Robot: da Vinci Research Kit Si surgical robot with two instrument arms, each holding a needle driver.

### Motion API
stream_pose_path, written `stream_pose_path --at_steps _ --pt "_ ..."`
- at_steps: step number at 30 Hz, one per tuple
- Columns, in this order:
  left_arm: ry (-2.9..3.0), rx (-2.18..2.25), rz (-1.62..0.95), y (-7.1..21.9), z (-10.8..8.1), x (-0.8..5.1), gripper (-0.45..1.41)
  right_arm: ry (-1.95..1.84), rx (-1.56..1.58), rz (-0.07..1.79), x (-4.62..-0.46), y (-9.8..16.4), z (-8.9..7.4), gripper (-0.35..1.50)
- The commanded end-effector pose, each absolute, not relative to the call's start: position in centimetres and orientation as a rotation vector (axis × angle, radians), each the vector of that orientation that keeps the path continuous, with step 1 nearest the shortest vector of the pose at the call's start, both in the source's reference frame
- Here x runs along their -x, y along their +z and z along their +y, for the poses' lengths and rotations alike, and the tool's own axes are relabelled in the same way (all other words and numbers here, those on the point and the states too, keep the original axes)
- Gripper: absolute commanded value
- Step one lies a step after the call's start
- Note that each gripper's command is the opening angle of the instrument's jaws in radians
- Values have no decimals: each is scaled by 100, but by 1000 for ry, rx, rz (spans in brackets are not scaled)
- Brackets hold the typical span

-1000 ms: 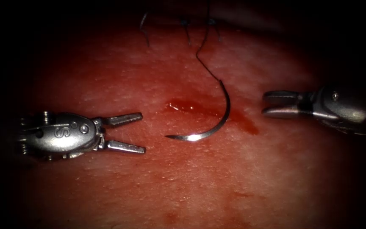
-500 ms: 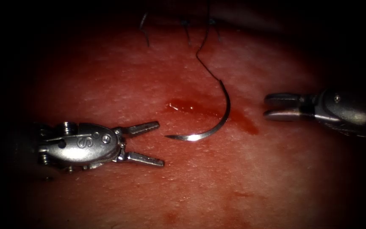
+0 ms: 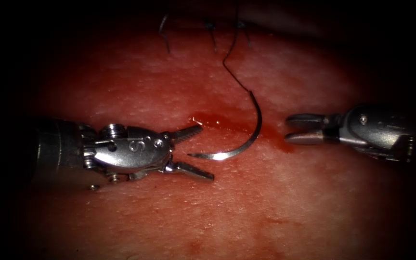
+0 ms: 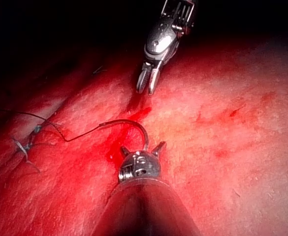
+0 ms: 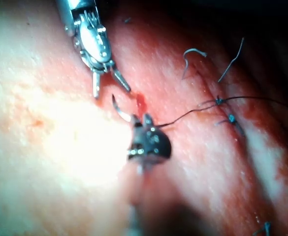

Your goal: Wound Closure

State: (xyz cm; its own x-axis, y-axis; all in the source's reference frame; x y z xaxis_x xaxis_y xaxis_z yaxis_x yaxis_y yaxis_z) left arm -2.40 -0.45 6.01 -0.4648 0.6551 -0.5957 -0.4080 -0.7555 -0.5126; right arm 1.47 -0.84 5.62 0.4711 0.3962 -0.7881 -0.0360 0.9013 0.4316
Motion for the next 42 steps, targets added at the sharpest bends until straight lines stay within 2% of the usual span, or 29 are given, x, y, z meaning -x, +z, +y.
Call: stream_pose_path --at_steps 1,5,9,10,11,12,13,14,18,25,32,36,42 --pt "2221 1083 -392 609 -45 247 56 272 -381 1055 -155 566 -84 15" --pt "2239 1065 -387 621 -49 250 51 273 -382 1055 -156 565 -84 17" --pt "2256 1050 -396 634 -52 249 34 273 -382 1055 -156 564 -84 17" --pt "2259 1047 -396 636 -53 249 24 274 -382 1055 -156 564 -83 17" --pt "2262 1045 -395 638 -54 250 -11 275 -383 1055 -156 563 -82 17" --pt "2262 1045 -395 638 -54 250 -11 275 -383 1055 -156 563 -82 17" --pt "2264 1042 -396 638 -55 250 -23 275 -383 1055 -156 563 -82 17" --pt "2262 1036 -399 638 -56 251 -45 275 -384 1055 -156 562 -82 17" --pt "2293 1043 -393 637 -57 251 -45 282 -388 1054 -156 561 -81 10" --pt "2398 1063 -293 626 -54 245 -45 409 -457 1031 -155 560 -78 14" --pt "2524 1099 -74 597 -47 245 -45 687 -564 1031 -156 561 -76 51" --pt "2616 1093 90 582 -46 247 -45 817 -623 1020 -158 561 -73 91" --pt "2722 1038 311 574 -53 251 -45 1003 -718 999 -165 560 -69 118"
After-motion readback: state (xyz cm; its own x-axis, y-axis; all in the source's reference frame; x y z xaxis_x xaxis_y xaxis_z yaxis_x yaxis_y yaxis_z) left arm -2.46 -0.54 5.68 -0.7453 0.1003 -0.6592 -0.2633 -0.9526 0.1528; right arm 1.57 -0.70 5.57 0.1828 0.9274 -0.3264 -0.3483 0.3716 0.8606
